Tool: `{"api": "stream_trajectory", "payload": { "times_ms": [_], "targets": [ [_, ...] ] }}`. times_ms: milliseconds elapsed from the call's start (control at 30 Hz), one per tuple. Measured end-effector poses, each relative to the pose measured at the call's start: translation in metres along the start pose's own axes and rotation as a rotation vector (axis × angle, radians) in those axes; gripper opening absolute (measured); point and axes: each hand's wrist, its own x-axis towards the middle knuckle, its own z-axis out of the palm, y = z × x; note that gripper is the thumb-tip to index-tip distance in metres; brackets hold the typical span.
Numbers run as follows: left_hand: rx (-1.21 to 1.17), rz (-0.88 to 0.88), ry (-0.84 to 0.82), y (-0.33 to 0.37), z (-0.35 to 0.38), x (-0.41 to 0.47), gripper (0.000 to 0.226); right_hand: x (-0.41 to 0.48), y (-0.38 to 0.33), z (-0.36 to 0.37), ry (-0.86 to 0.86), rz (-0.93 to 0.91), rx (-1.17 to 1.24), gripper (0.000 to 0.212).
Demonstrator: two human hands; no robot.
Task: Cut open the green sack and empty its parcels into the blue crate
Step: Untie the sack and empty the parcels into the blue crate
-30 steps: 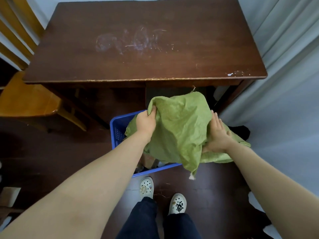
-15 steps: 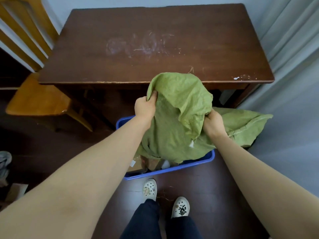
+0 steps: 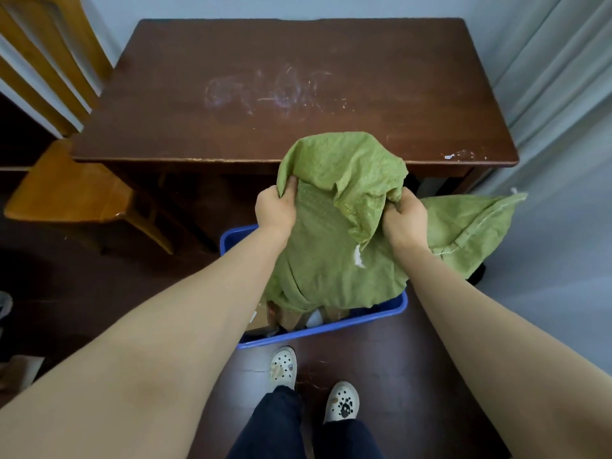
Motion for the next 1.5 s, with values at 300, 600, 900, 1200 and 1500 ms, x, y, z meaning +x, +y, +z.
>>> {"api": "stream_trajectory", "payload": {
  "times_ms": [300,600,900,1200,1500],
  "targets": [
    [-0.011,0.0,0.035,0.002,0.003,-0.013,0.042,0.005,-0.019,-0.018,-0.097,0.104,0.061,0.025],
    [0.028,-0.077,0.031,-0.008,-0.002,-0.018,0.046,0.003,-0.025,-0.013,-0.109,0.161,0.121,0.016],
    [0.109,-0.221,-0.058,-0.028,-0.015,-0.014,0.042,0.018,-0.013,-0.01,-0.177,0.124,-0.109,0.036],
    [0.24,-0.476,-0.255,-0.035,-0.008,-0.006,0.049,-0.016,0.044,-0.002,-0.287,-1.016,-1.023,0.077],
    [-0.01,-0.747,-0.68,-0.021,0.009,0.006,0.025,0.0,0.079,0.036,-0.529,-0.303,-1.15,0.056]
  ]
}}
